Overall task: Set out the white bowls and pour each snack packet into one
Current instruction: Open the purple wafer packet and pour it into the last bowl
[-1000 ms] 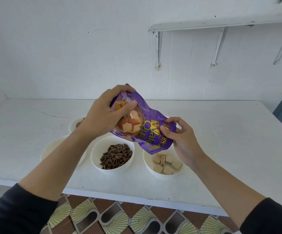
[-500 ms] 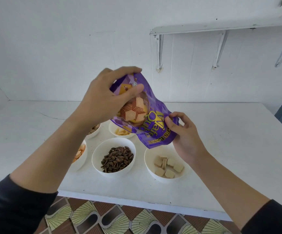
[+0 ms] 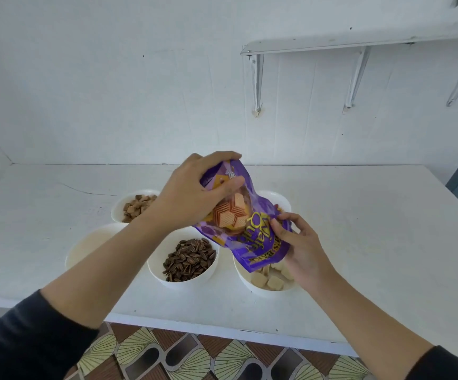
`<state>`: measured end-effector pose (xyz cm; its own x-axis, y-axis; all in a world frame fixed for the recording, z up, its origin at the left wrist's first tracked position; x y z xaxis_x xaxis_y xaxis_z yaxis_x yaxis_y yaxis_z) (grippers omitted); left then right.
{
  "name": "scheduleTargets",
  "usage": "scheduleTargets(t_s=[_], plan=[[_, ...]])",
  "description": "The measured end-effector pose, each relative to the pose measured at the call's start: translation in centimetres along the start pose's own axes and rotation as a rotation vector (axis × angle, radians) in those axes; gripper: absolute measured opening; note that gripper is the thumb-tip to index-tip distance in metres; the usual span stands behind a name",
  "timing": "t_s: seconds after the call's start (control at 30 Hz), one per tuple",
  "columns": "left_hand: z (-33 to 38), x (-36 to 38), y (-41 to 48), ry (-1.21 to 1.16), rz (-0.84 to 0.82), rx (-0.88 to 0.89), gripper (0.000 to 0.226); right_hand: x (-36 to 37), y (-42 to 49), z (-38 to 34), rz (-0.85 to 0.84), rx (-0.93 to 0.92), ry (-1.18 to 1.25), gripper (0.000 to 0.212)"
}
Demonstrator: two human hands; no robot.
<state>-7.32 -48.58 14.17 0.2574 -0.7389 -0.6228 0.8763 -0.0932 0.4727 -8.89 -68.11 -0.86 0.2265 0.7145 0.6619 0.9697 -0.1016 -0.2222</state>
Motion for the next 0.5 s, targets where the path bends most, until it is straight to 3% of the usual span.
scheduleTargets(t_s=[0.27, 0.5], plan=[[1.8, -2.5, 1.5, -0.100, 0.136, 0.041, 0.033, 1.7, -0.2, -2.2, -0.076, -0.075, 0.051, 0.013], [0.7, 0.0, 0.3, -0.011, 0.064, 0.046, 0.035, -0.4, 0.3, -0.1, -0.015, 0.009, 0.013, 0.027]])
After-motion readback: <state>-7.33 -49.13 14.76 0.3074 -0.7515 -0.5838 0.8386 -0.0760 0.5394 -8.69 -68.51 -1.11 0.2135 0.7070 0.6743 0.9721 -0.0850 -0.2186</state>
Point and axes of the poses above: each hand's wrist, its own y-axis towards the middle knuckle, its own x-axis out of the palm, z = x × y, the point moved 4 cm from there along y, towards the middle knuckle, and after that the axes turned 11 degrees about z, right-handed, at the moved point
